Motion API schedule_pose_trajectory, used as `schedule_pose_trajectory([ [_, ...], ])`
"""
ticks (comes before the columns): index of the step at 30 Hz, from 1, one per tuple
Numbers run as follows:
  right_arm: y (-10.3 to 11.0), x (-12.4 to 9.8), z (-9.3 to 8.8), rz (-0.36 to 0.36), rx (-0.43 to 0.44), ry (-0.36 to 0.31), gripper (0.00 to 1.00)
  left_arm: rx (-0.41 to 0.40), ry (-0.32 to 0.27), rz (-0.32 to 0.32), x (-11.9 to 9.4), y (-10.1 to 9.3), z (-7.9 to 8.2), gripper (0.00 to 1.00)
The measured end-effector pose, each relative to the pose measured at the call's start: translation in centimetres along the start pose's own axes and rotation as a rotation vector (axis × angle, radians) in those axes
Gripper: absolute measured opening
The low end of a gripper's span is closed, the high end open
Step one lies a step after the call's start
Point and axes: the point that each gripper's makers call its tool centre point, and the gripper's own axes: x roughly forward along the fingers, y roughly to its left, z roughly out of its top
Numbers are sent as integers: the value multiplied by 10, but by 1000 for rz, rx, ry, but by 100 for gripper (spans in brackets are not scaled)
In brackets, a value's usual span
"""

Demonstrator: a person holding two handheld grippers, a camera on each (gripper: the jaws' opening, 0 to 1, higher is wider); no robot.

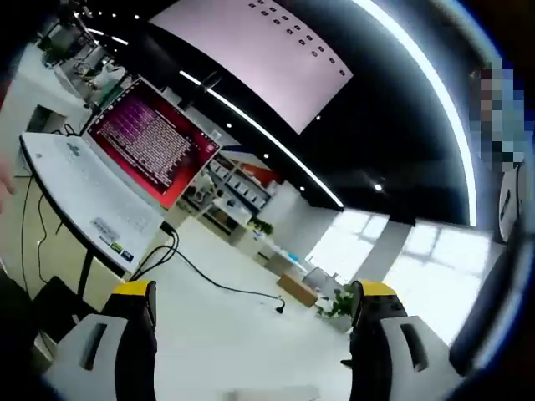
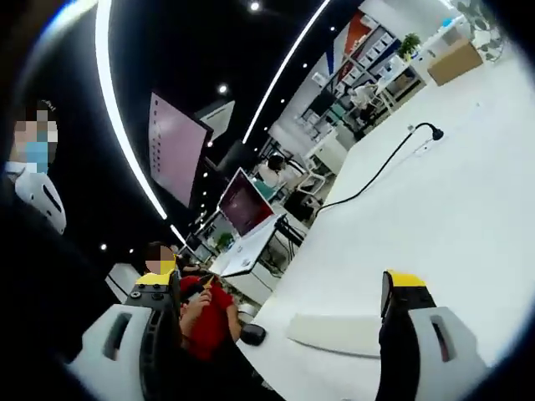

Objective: Arrange the utensils inside the cutlery case until each visible utensil rests in its matching compartment.

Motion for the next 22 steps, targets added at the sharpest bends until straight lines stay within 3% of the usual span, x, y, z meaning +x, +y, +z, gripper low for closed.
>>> schedule_pose_trajectory([
  [3,2,-2,8,1,-14,-14,100,119,23,-2,3,-3,3,100],
  [5,-3,-5,13,2,-6,-34,100,139,34,-11,4,-7,2,100],
  [11,-7,-11,8,1,-19,18,100,130,77,-21,12,-12,-7,100],
  [18,0,-6,33,41,33,-82,100,85,47,-59,16,-22,0,100],
  [22,4,2,23,73,39,-24,100,83,36,-49,14,-18,6,100],
])
